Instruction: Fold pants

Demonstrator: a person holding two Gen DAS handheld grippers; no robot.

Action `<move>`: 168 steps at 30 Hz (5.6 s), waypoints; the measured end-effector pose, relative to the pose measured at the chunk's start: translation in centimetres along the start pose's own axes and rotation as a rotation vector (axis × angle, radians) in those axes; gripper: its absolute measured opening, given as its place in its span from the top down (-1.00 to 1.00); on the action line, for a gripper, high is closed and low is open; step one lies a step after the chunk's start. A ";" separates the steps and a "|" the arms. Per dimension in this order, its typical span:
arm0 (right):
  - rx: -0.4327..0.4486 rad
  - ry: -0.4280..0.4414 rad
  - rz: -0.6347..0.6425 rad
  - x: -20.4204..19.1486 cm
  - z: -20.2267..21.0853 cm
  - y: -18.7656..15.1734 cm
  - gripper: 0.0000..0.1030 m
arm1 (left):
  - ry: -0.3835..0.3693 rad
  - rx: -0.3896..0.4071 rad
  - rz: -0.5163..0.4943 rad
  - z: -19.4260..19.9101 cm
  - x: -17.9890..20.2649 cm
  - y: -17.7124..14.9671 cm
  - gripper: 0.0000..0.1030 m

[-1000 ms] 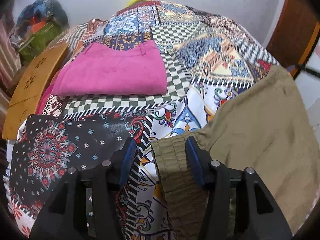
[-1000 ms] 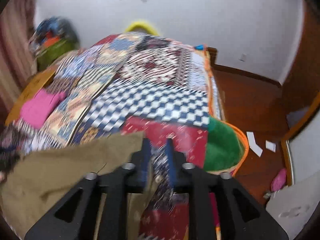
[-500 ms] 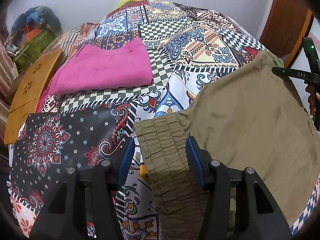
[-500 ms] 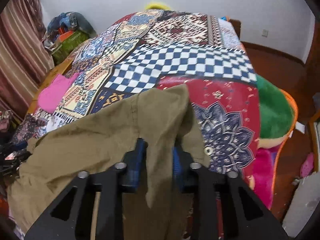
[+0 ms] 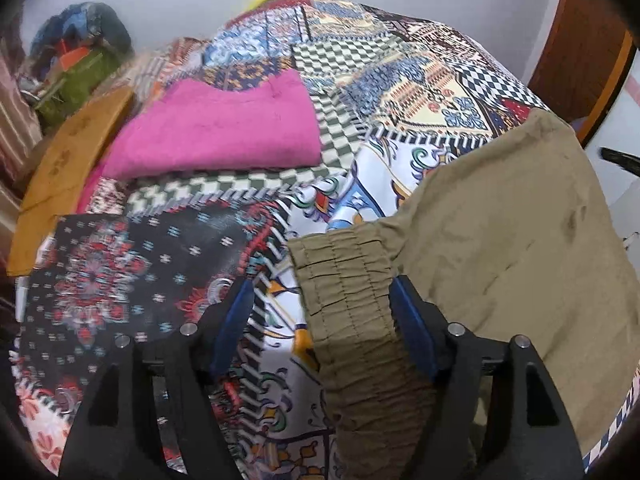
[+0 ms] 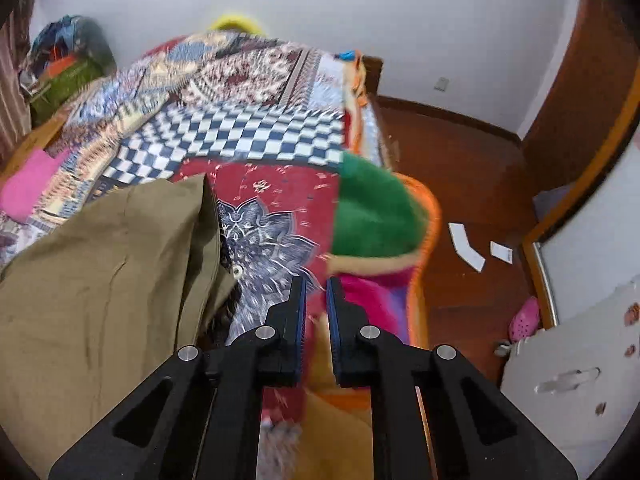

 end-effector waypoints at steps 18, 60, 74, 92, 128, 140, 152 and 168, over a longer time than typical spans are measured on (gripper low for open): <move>0.253 0.257 0.025 -6.8 14.7 -2.2 0.01 | -0.038 0.134 0.119 13.1 1.0 -2.8 -0.77; -0.035 0.407 0.026 -15.2 6.9 -12.5 -0.17 | -0.367 -0.026 0.631 3.6 2.4 -6.9 -0.46; -0.068 0.379 0.070 -15.3 7.6 -11.3 -0.18 | -0.184 0.146 0.351 7.6 5.8 -5.2 0.29; 0.054 0.528 0.233 -25.8 10.8 -6.4 -0.18 | -0.085 0.273 0.200 12.5 5.4 -5.4 0.34; -0.084 0.545 0.065 -18.5 8.9 -11.9 -0.24 | -0.043 0.339 -0.135 15.2 15.1 -3.4 0.37; -0.055 0.586 0.010 -17.6 9.1 -12.3 -0.25 | -0.142 0.337 -0.218 15.3 20.0 -1.3 0.39; -0.004 0.460 -0.209 -9.2 10.2 -13.7 -0.25 | -0.173 0.308 -0.268 14.4 22.4 -0.2 0.41; -0.079 0.453 -0.148 -10.7 6.6 -14.4 -0.37 | -0.243 0.284 -0.387 12.8 28.6 0.7 0.41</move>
Point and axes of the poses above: each gripper's, at about its wrist camera, not at the fingertips, and z roughly against the way its jaws point, x to its right, y to its top, the point moved 2 cm from there along -z, roughly the way its jaws point, and after that the axes turned 6 degrees about -y, right-handed, at the moved point
